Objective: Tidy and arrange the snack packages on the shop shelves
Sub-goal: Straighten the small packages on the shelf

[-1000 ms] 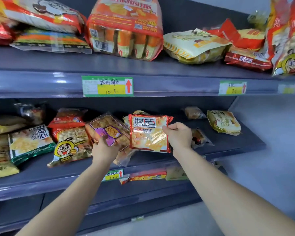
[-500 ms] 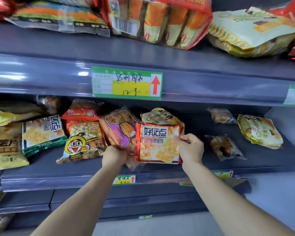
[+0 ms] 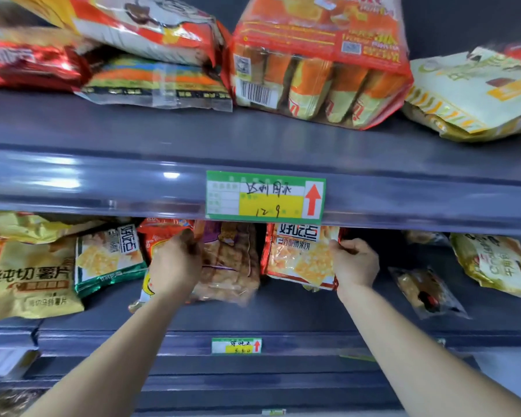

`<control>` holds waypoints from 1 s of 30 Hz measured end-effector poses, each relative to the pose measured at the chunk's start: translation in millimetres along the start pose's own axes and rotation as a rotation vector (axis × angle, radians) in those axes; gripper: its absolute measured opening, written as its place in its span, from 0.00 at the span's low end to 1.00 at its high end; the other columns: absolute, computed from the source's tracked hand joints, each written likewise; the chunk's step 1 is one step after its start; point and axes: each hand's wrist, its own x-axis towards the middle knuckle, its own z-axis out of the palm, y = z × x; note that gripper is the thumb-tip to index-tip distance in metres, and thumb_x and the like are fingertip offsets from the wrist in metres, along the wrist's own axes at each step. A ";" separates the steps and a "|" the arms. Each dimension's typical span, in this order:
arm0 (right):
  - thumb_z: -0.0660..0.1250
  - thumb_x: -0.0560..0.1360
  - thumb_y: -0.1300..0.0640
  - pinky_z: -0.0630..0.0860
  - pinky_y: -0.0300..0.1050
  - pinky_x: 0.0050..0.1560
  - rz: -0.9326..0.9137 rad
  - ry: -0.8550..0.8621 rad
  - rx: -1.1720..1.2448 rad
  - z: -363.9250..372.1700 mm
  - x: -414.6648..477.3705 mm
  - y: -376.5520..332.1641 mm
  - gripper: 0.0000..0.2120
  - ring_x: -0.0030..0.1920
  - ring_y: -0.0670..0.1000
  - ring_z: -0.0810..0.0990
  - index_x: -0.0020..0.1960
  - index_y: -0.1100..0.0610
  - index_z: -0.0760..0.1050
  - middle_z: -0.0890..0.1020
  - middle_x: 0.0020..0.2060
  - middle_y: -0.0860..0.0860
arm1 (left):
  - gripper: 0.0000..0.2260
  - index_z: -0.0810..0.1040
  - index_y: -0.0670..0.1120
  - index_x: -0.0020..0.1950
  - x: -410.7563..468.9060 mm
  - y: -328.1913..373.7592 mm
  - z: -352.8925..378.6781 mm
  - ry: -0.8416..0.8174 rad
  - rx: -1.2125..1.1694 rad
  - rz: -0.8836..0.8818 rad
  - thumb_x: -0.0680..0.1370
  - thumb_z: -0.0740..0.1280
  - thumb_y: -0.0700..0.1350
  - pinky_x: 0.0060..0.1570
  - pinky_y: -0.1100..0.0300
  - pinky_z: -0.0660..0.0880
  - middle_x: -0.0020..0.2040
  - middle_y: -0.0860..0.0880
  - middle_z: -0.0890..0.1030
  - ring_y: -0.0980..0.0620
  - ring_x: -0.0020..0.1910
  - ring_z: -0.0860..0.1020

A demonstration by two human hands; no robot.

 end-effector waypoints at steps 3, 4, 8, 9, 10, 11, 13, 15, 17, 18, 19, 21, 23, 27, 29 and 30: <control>0.73 0.71 0.59 0.79 0.53 0.51 0.002 -0.014 -0.025 10.3 -5.7 0.4 0.08 0.45 0.58 0.81 0.37 0.54 0.76 0.82 0.41 0.53 | 0.06 0.81 0.43 0.49 8.6 -2.4 -30.3 0.097 0.023 0.018 0.78 0.67 0.45 0.36 0.53 0.71 0.44 0.38 0.83 0.36 0.44 0.79; 0.73 0.71 0.59 0.79 0.53 0.52 0.006 -0.025 -0.037 13.6 -7.9 1.0 0.09 0.46 0.58 0.81 0.36 0.53 0.75 0.82 0.43 0.54 | 0.07 0.81 0.42 0.49 9.5 -3.3 -39.5 0.125 0.002 0.031 0.78 0.67 0.45 0.38 0.51 0.73 0.44 0.37 0.83 0.35 0.44 0.79; 0.72 0.73 0.61 0.74 0.45 0.47 0.024 -0.163 -0.054 30.1 -24.9 1.7 0.05 0.42 0.55 0.77 0.40 0.59 0.77 0.76 0.35 0.47 | 0.08 0.82 0.40 0.52 6.5 -12.5 -73.6 0.231 -0.067 0.068 0.78 0.67 0.43 0.39 0.52 0.71 0.46 0.38 0.83 0.36 0.46 0.79; 0.72 0.73 0.61 0.72 0.43 0.44 0.017 -0.203 -0.062 35.8 -31.1 1.5 0.05 0.41 0.55 0.77 0.40 0.58 0.77 0.77 0.35 0.48 | 0.07 0.82 0.41 0.51 4.4 -16.2 -81.2 0.249 -0.081 0.083 0.78 0.67 0.43 0.39 0.52 0.71 0.45 0.39 0.84 0.37 0.45 0.80; 0.72 0.73 0.60 0.70 0.42 0.42 0.015 -0.239 -0.070 41.9 -36.7 1.7 0.06 0.40 0.55 0.77 0.39 0.57 0.77 0.79 0.35 0.50 | 0.06 0.81 0.42 0.50 1.8 -20.1 -88.1 0.265 -0.095 0.100 0.77 0.68 0.44 0.39 0.51 0.73 0.44 0.40 0.84 0.38 0.44 0.80; 0.72 0.73 0.60 0.69 0.42 0.41 0.014 -0.266 -0.071 47.9 -41.7 1.8 0.07 0.40 0.55 0.77 0.38 0.57 0.76 0.79 0.36 0.51 | 0.05 0.81 0.44 0.49 -0.8 -24.8 -94.1 0.279 -0.106 0.106 0.77 0.68 0.44 0.40 0.49 0.75 0.43 0.42 0.84 0.39 0.42 0.80; 0.71 0.74 0.61 0.69 0.41 0.40 0.027 -0.302 -0.073 58.9 -49.0 2.2 0.06 0.40 0.54 0.76 0.39 0.57 0.76 0.80 0.39 0.53 | 0.01 0.78 0.49 0.45 -7.3 -32.5 -104.5 0.290 -0.127 0.090 0.77 0.68 0.46 0.37 0.47 0.77 0.40 0.47 0.83 0.41 0.39 0.80; 0.68 0.75 0.64 0.70 0.42 0.40 0.053 -0.324 -0.067 65.5 -51.1 3.6 0.05 0.42 0.54 0.77 0.42 0.56 0.78 0.83 0.44 0.54 | 0.04 0.75 0.51 0.44 -14.9 -38.3 -111.2 0.287 -0.142 0.076 0.77 0.69 0.46 0.34 0.47 0.77 0.38 0.51 0.81 0.42 0.36 0.79; 0.65 0.75 0.66 0.72 0.42 0.43 0.097 -0.359 -0.032 65.2 -54.4 3.1 0.09 0.46 0.54 0.78 0.49 0.55 0.80 0.83 0.51 0.54 | 0.04 0.76 0.49 0.43 -24.1 -42.0 -115.6 0.285 -0.128 0.087 0.76 0.70 0.45 0.36 0.47 0.77 0.37 0.51 0.81 0.44 0.37 0.78; 0.64 0.76 0.66 0.72 0.41 0.45 0.118 -0.385 -0.020 63.3 -56.7 2.8 0.12 0.49 0.53 0.78 0.54 0.55 0.80 0.82 0.55 0.54 | 0.05 0.76 0.48 0.41 -28.8 -44.0 -117.1 0.276 -0.124 0.096 0.76 0.70 0.44 0.36 0.48 0.76 0.36 0.50 0.80 0.44 0.36 0.78; 0.65 0.76 0.65 0.70 0.40 0.47 0.123 -0.414 -0.017 60.8 -59.3 1.7 0.14 0.53 0.53 0.78 0.59 0.56 0.79 0.81 0.58 0.53 | 0.08 0.74 0.48 0.39 -33.6 -45.9 -118.3 0.255 -0.133 0.100 0.76 0.70 0.44 0.35 0.49 0.75 0.34 0.51 0.80 0.45 0.34 0.77; 0.67 0.77 0.61 0.68 0.39 0.50 0.109 -0.484 0.026 54.8 -64.8 -4.0 0.15 0.58 0.52 0.77 0.64 0.57 0.76 0.79 0.62 0.52 | 0.12 0.71 0.49 0.35 -42.5 -47.5 -121.6 0.182 -0.168 0.095 0.76 0.71 0.43 0.32 0.49 0.74 0.30 0.51 0.78 0.46 0.30 0.76; 0.68 0.77 0.53 0.67 0.40 0.54 0.099 -0.580 0.109 49.6 -68.1 -12.4 0.18 0.60 0.51 0.75 0.65 0.56 0.75 0.78 0.63 0.51 | 0.13 0.71 0.48 0.34 -48.9 -46.5 -126.3 0.109 -0.203 0.082 0.76 0.70 0.43 0.30 0.49 0.74 0.29 0.50 0.78 0.46 0.28 0.75; 0.68 0.67 0.30 0.68 0.50 0.66 0.117 -0.853 0.081 43.0 -72.1 -30.2 0.27 0.63 0.53 0.75 0.58 0.46 0.77 0.77 0.61 0.45 | 0.11 0.71 0.41 0.36 -63.2 -31.1 -139.2 -0.020 -0.323 0.076 0.76 0.70 0.39 0.30 0.58 0.72 0.30 0.51 0.78 0.52 0.29 0.75; 0.73 0.57 0.28 0.71 0.55 0.65 0.174 -1.020 0.101 38.7 -69.6 -31.3 0.38 0.60 0.53 0.79 0.60 0.48 0.78 0.82 0.58 0.48 | 0.11 0.72 0.39 0.37 -71.7 -21.1 -147.9 -0.069 -0.377 0.088 0.76 0.69 0.38 0.31 0.62 0.73 0.32 0.51 0.80 0.54 0.31 0.76; 0.75 0.57 0.30 0.72 0.56 0.64 0.179 -1.105 0.104 31.6 -72.6 -35.7 0.37 0.58 0.53 0.80 0.60 0.47 0.79 0.83 0.56 0.49 | 0.10 0.72 0.40 0.36 -75.6 -17.0 -153.3 -0.085 -0.397 0.093 0.76 0.69 0.38 0.30 0.63 0.73 0.32 0.51 0.81 0.56 0.31 0.77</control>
